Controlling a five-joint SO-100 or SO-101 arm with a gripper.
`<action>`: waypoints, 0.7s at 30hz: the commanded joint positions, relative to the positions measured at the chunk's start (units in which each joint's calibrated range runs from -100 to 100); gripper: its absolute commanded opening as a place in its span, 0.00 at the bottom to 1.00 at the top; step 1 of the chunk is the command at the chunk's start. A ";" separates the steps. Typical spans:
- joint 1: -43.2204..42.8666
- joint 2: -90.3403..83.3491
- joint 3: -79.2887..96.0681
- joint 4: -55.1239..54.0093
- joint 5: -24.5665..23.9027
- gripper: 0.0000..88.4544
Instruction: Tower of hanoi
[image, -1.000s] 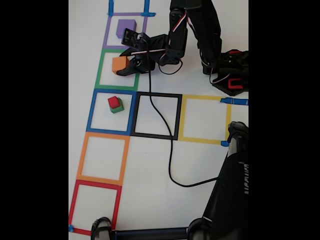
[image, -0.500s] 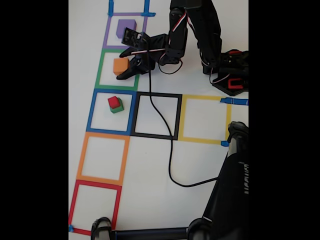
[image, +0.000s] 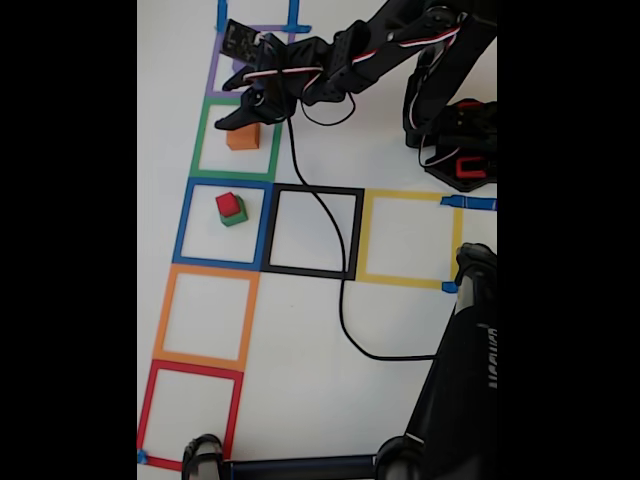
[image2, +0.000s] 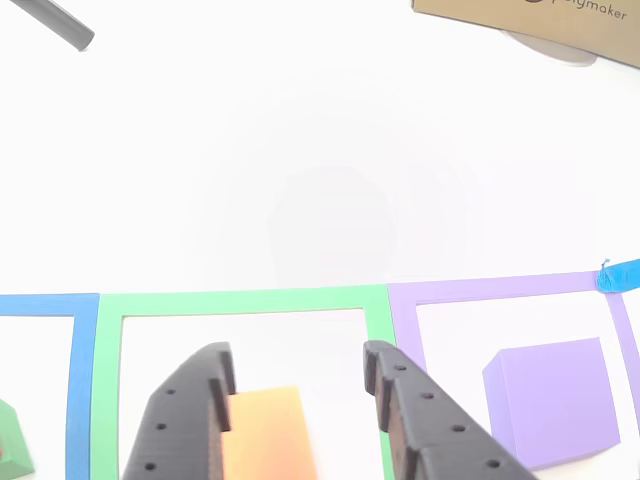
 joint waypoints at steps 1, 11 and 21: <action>-2.29 -13.73 -8.58 24.57 0.00 0.02; -8.53 -21.32 -44.31 73.96 0.00 0.01; -17.83 -18.58 -76.76 100.77 0.00 0.01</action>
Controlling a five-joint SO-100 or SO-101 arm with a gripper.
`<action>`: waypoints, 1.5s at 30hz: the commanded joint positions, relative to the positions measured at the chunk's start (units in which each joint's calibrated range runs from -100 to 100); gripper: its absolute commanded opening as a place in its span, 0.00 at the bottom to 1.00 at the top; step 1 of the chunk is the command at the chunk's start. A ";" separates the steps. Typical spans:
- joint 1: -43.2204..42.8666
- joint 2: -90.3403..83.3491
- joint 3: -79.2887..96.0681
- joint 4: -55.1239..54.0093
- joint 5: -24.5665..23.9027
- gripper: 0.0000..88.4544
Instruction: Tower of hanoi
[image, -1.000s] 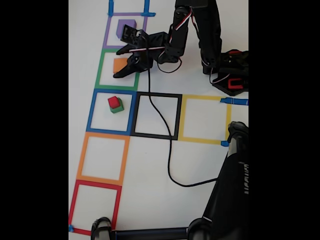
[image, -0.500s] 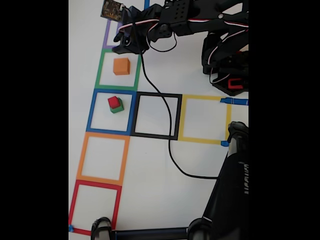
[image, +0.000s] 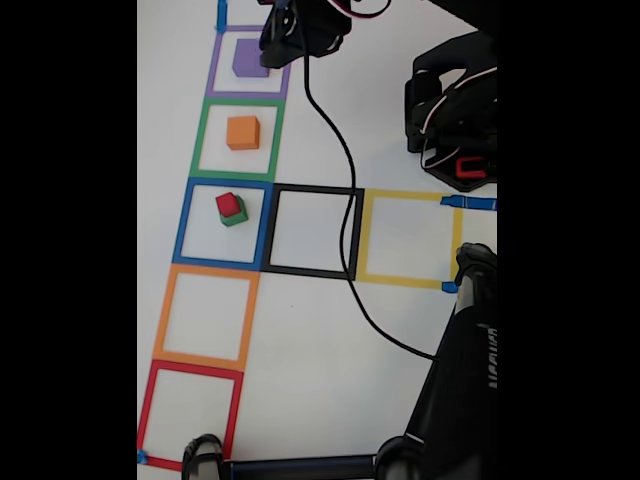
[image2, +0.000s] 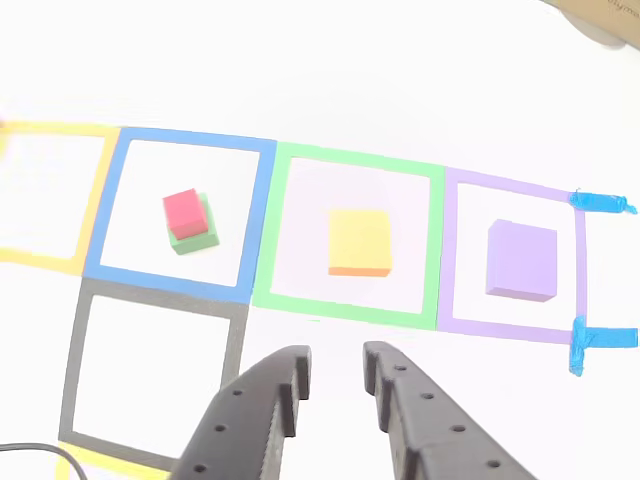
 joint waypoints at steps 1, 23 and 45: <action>-4.82 -0.07 -9.76 4.92 0.00 0.01; -13.06 -9.84 23.97 -19.21 0.00 0.10; -12.30 8.25 80.97 -108.85 0.00 0.32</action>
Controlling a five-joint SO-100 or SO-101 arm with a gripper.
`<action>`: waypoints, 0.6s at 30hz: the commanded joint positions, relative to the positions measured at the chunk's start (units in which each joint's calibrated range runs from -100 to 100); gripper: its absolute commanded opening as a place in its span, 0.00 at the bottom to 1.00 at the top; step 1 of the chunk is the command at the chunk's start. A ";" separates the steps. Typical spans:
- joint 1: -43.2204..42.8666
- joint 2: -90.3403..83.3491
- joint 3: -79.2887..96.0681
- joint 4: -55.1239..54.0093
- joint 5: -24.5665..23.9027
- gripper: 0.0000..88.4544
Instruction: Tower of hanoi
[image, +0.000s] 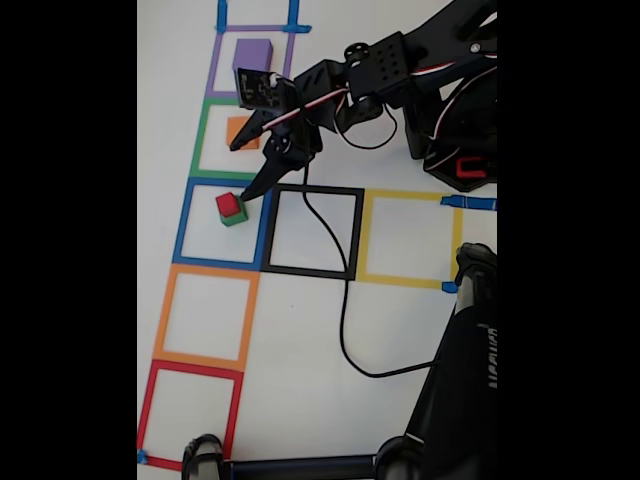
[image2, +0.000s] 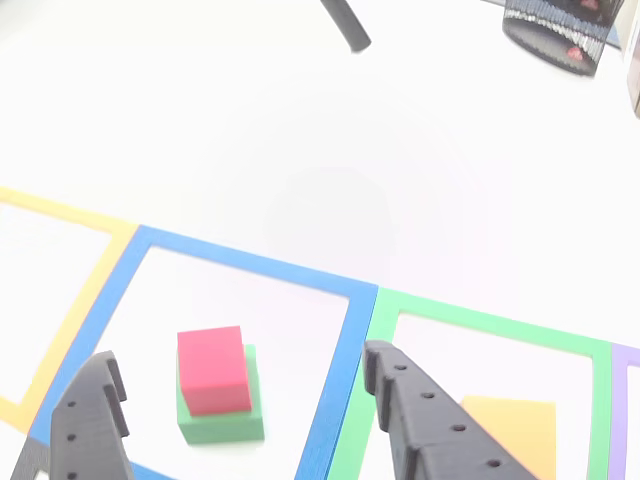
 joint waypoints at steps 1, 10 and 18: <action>0.25 7.31 1.12 -14.30 0.36 0.32; -0.42 20.80 1.39 -27.90 0.36 0.31; -1.09 31.86 0.30 -37.30 0.36 0.31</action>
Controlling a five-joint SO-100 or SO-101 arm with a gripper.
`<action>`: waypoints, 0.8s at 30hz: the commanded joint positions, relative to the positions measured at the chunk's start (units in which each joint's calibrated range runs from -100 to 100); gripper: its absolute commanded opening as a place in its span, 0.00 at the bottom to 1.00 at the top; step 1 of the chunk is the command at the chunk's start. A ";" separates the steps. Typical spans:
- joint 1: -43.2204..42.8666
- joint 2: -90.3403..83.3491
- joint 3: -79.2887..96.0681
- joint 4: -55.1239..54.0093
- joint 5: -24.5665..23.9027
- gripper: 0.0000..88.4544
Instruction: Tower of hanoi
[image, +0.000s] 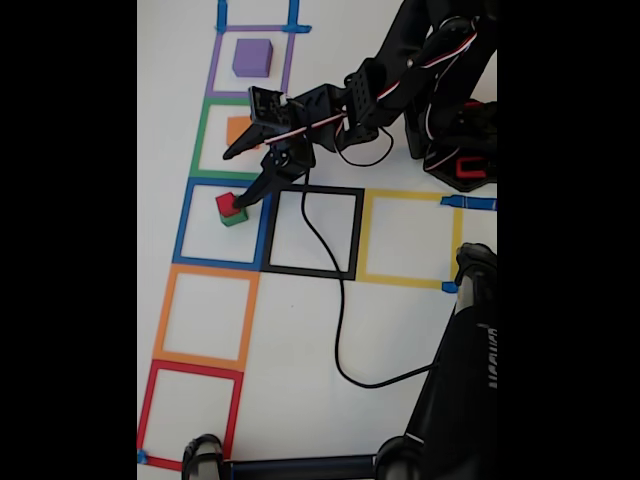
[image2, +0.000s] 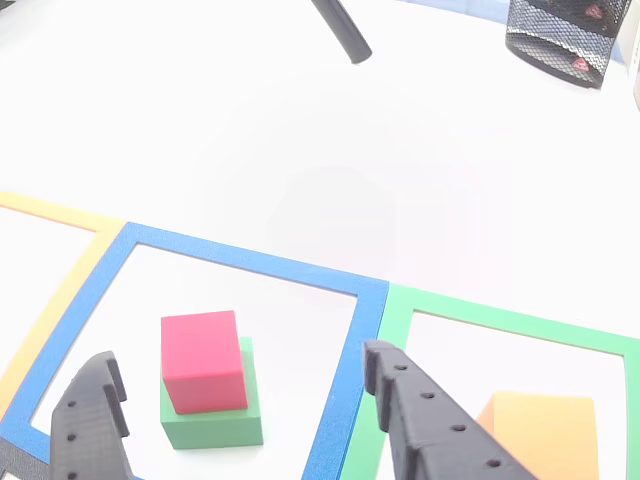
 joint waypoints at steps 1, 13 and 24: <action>-1.17 3.86 -1.74 -4.97 0.36 0.31; -3.57 15.65 -9.10 -9.75 0.36 0.31; -6.25 19.28 -11.47 -10.72 0.36 0.29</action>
